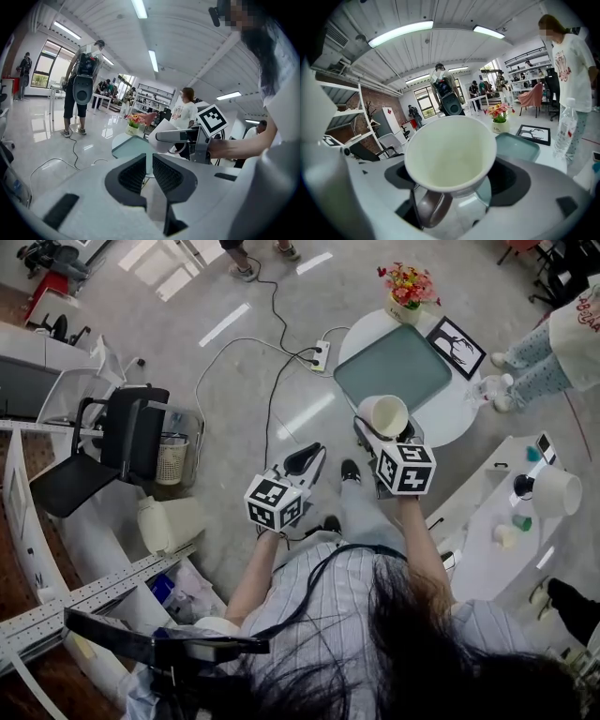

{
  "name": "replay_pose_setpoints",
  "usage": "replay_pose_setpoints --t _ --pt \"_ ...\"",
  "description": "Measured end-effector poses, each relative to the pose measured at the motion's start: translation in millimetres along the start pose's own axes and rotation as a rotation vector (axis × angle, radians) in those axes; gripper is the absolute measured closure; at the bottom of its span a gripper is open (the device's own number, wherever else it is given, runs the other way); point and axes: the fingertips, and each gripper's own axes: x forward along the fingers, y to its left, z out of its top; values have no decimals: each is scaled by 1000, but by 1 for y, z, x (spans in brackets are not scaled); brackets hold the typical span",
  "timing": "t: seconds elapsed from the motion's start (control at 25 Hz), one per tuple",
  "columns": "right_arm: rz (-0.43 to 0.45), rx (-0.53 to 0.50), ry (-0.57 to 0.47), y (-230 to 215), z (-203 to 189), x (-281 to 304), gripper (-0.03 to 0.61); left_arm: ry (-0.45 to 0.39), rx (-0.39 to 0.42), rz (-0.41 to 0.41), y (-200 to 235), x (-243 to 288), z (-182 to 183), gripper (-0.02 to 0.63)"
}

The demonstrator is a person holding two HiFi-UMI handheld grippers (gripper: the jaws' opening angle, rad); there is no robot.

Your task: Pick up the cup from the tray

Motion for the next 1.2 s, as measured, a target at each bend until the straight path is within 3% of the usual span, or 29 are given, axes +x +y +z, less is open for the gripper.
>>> replay_pose_setpoints --t 0.6,1.2 --pt "55 24 -13 71 -62 -103 161 -40 33 -48 -75 -69 -44 586" --pt "47 2 -8 78 -86 -167 161 -49 25 -77 -125 -89 -63 586"
